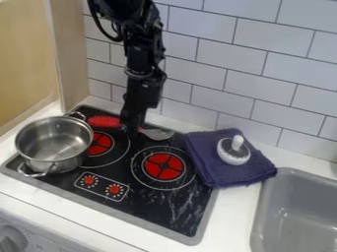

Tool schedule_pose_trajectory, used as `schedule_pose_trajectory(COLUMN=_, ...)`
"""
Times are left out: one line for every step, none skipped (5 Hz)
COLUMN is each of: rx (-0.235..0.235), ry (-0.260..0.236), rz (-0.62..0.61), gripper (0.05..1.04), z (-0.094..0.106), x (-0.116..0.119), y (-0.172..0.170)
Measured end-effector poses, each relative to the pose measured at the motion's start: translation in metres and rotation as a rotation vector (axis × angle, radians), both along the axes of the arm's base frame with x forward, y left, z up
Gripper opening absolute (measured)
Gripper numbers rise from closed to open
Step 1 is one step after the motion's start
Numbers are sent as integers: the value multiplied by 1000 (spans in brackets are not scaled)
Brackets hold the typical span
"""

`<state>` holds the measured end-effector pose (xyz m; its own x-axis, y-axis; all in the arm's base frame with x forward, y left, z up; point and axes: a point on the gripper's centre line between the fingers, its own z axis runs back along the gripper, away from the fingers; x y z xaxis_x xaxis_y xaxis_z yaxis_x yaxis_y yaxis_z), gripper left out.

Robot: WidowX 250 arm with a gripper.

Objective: Take the red spoon and move it to the upper right side of the stove

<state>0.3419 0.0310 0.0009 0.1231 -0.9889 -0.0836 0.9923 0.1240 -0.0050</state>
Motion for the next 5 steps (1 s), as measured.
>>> schedule_pose_trajectory(rx=-2, ry=4, rz=-15, gripper=378, z=0, x=4, y=0)
schedule_pose_trajectory(rx=-3, ry=18, rz=-13, gripper=675, z=-1, x=3, y=0)
schedule_pose_trajectory(rx=-4, ry=23, rz=-15, gripper=941, z=-1, x=3, y=-1)
schedule_pose_trajectory(rx=-15, ry=39, rz=-8, gripper=1009, z=0, x=0, y=-3)
schedule_pose_trajectory(rx=6, ry=63, rz=0, gripper=1003, z=12, x=-6, y=0)
